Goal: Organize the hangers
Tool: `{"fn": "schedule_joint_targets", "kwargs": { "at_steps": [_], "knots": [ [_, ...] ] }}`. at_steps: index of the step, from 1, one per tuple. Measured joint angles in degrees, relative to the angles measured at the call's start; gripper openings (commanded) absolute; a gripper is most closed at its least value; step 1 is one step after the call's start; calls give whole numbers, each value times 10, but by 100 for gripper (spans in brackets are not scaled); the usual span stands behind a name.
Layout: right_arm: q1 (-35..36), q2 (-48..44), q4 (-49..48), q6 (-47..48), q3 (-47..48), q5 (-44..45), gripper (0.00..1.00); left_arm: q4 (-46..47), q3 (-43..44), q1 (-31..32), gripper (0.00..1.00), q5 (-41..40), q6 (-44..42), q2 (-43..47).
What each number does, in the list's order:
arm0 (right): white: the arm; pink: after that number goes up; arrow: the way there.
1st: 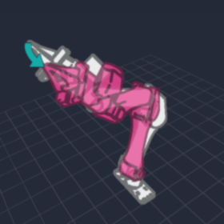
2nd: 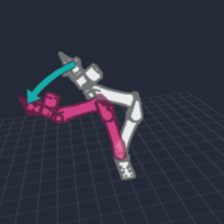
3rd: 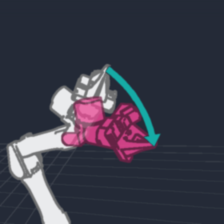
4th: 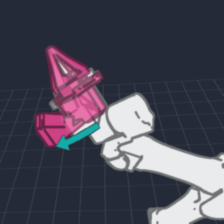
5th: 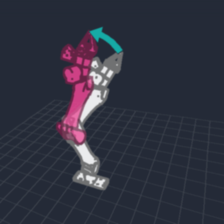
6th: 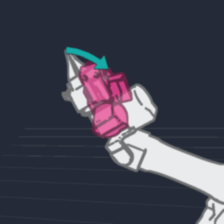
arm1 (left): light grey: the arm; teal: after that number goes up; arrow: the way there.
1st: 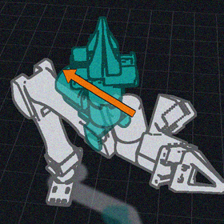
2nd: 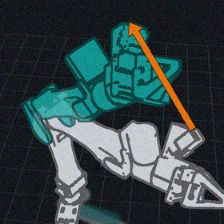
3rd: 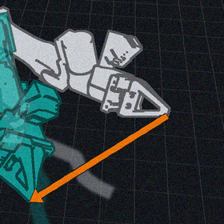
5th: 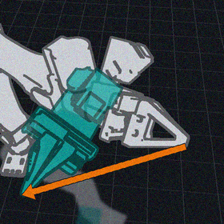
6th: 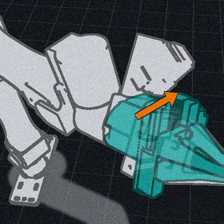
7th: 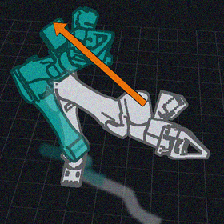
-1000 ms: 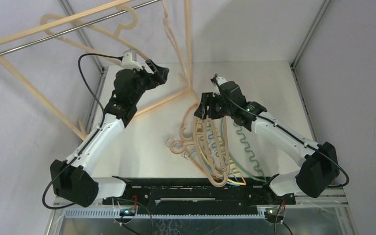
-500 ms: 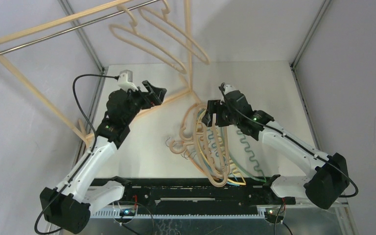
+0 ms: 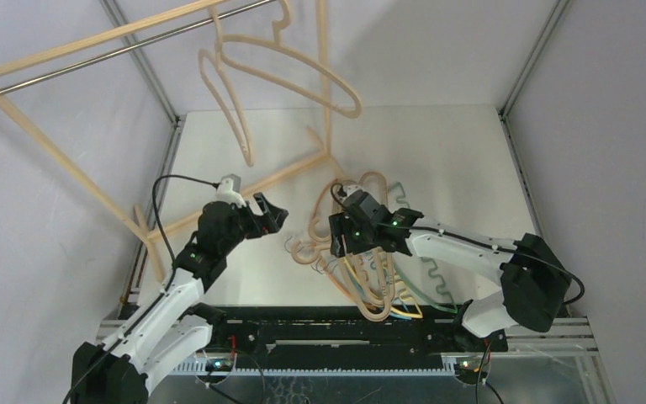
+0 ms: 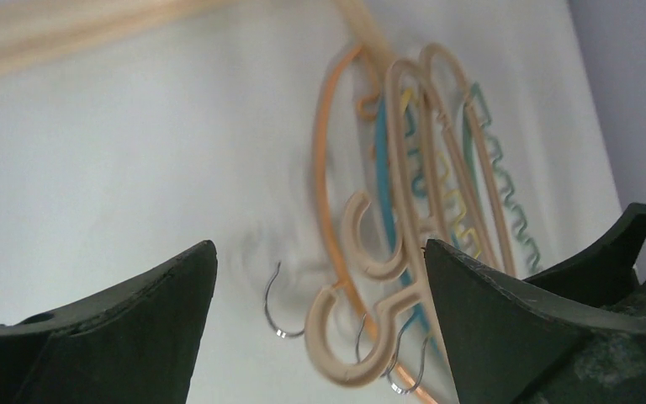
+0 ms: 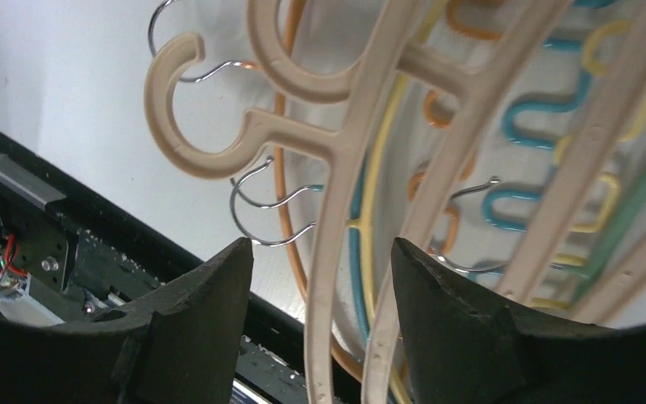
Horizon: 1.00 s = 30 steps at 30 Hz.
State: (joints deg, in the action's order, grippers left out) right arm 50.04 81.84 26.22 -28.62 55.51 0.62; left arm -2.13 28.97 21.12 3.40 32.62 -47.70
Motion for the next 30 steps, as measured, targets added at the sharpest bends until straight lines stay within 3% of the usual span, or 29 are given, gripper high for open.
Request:
{"fn": "schedule_joint_targets", "kwargs": {
  "at_steps": [14,19,23,26,30],
  "knots": [
    [43,103,-39,-33,0,7,64,-36,-81,6,94,7,9,129],
    [44,106,-40,-33,0,20,41,-54,-90,11,93,15,11,156],
    [40,112,-30,-31,2,33,32,-64,-97,14,92,18,20,174],
    [40,113,-25,-29,3,40,16,-78,-99,17,92,19,22,189],
    [40,115,-23,-27,4,46,4,-95,-99,18,92,23,25,212]
  ]
}}
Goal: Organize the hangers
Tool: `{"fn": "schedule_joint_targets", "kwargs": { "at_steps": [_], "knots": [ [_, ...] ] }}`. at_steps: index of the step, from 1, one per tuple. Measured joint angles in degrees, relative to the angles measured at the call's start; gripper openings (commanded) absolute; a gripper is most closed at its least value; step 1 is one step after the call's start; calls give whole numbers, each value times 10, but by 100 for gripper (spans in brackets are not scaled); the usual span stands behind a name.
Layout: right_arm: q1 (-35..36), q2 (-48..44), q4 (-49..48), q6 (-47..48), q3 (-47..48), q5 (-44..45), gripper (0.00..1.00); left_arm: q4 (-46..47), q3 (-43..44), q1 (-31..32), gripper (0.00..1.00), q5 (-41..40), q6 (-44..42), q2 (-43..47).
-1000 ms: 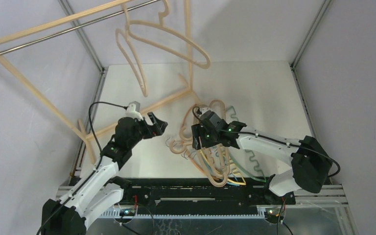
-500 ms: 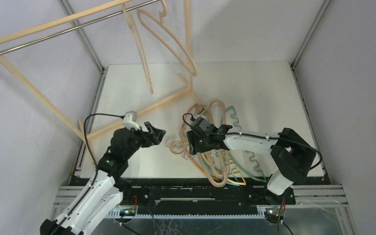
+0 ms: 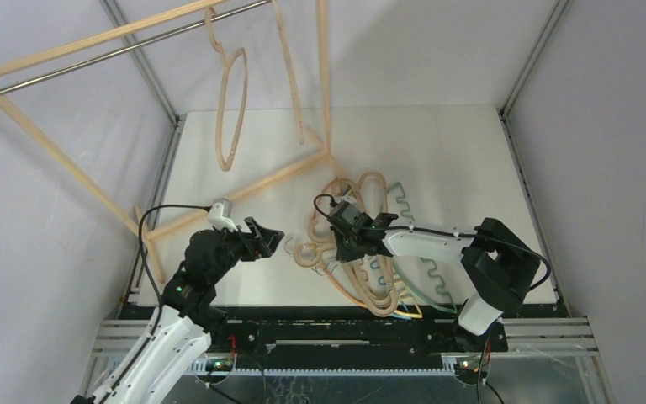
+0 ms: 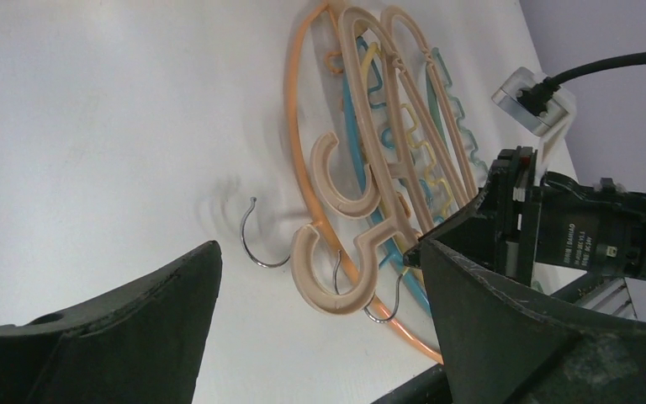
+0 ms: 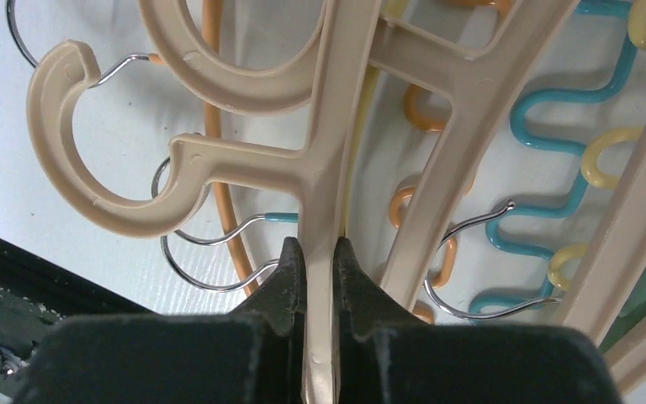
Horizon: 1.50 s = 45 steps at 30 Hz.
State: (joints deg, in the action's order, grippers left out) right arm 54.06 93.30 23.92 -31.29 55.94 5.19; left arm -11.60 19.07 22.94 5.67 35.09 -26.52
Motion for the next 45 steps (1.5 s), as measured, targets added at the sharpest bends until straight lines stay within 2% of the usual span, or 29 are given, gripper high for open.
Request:
{"fn": "schedule_joint_targets", "kwargs": {
  "at_steps": [8,17,24,27,33,37,45],
  "knots": [
    [-4,-19,-12,-6,0,-14,0,-23,0,2,91,9,2,42],
    [-72,-151,-101,-51,1,-10,0,-28,0,2,90,26,10,82],
    [-94,-154,-188,-114,1,22,0,44,-30,36,89,42,21,98],
    [-93,-129,-217,-140,10,21,0,89,-43,73,89,40,24,66],
    [-87,-101,-244,-174,20,11,0,191,-44,149,89,27,25,-61],
    [-79,-101,-245,-183,37,-1,0,252,-44,178,89,12,25,-125],
    [-68,-98,-242,-181,88,-16,2,313,-44,212,88,-18,25,-181]
  ]
}}
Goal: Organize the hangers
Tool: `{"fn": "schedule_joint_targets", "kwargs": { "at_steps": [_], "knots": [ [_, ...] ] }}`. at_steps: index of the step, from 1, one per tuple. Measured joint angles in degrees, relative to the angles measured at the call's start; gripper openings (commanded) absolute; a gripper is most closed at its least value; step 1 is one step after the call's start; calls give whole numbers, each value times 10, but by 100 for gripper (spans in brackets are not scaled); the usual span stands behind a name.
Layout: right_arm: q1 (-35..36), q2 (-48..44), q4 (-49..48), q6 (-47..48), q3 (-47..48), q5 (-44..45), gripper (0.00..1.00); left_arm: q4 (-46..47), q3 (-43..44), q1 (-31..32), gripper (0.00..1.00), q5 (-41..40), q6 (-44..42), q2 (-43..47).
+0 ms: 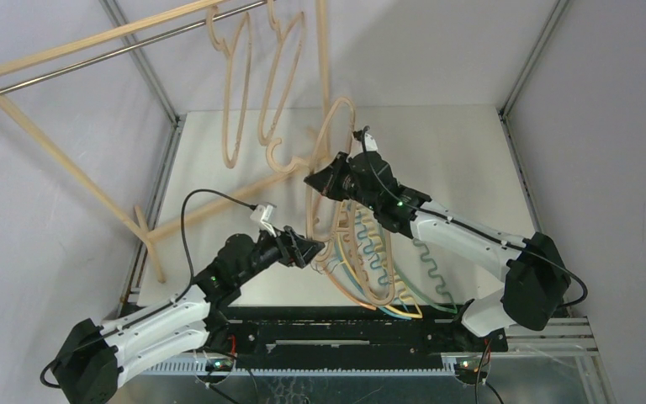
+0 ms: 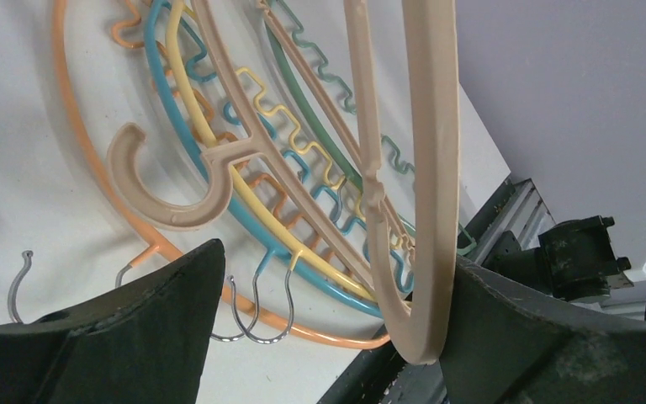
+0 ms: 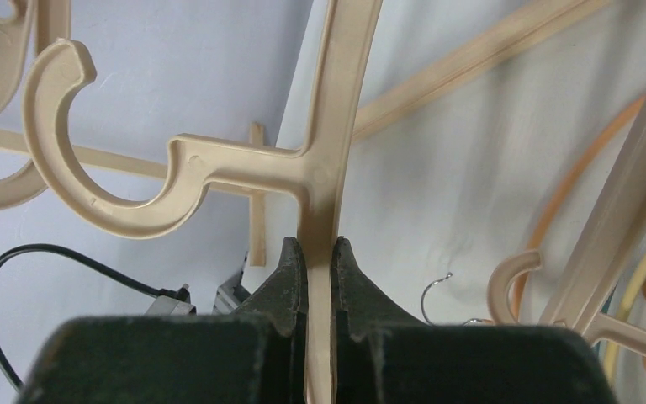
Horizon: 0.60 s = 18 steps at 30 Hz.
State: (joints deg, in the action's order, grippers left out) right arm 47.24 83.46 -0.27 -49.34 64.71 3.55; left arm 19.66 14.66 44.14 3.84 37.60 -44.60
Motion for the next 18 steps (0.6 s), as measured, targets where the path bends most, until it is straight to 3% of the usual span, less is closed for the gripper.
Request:
{"fn": "schedule_joint_targets", "kwargs": {
  "at_steps": [9,12,16,18],
  "knots": [
    [-5,29,9,2,18,-86,1,-3,0,1,76,-17,-1,-1],
    [0,34,10,-1,17,-110,1,-7,0,3,56,-21,-1,0],
    [4,35,-9,-7,7,-132,2,-6,1,5,3,-21,-3,1],
    [4,38,-15,-12,3,-135,2,-5,2,6,0,-19,-9,-2]
  ]
}}
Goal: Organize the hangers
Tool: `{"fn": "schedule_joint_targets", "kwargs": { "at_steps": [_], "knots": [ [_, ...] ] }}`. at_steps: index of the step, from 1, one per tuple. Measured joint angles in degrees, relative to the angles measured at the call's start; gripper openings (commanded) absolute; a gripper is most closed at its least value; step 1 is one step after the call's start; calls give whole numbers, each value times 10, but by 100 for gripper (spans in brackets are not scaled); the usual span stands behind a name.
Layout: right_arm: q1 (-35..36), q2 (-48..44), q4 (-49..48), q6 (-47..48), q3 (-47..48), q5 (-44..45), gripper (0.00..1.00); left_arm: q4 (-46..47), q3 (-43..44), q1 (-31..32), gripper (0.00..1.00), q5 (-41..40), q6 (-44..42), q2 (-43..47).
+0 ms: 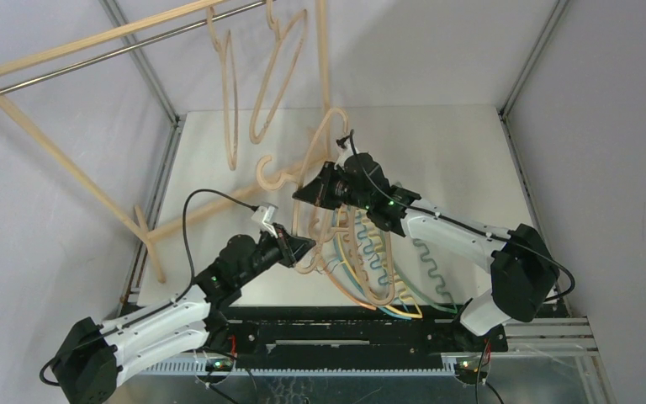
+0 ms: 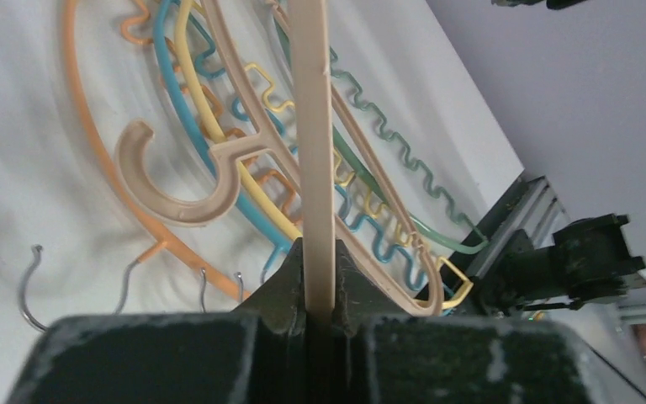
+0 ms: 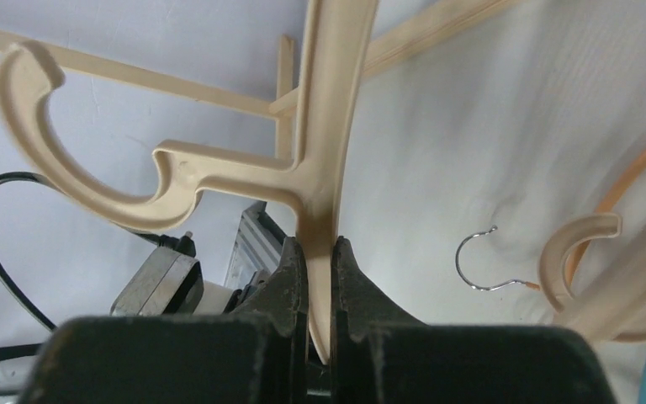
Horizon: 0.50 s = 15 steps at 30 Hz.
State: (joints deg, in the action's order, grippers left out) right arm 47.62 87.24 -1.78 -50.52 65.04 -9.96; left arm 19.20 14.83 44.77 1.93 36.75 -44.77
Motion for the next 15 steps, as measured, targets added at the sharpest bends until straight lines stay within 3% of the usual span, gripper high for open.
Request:
{"fn": "schedule_joint_targets", "kwargs": {
  "at_steps": [2,5,10,15],
  "knots": [
    [-2,2,-5,-4,-2,-5,3,-1,0,0,0,-3,-2,-1],
    [-4,3,-10,-8,-3,-16,21,-12,0,0,0,-11,-2,9],
    [-2,-1,18,-5,-3,-24,61,-119,2,7,0,-82,-10,85],
    [-2,-54,102,24,-24,27,68,-294,66,-4,0,-245,-15,142]
  ]
}}
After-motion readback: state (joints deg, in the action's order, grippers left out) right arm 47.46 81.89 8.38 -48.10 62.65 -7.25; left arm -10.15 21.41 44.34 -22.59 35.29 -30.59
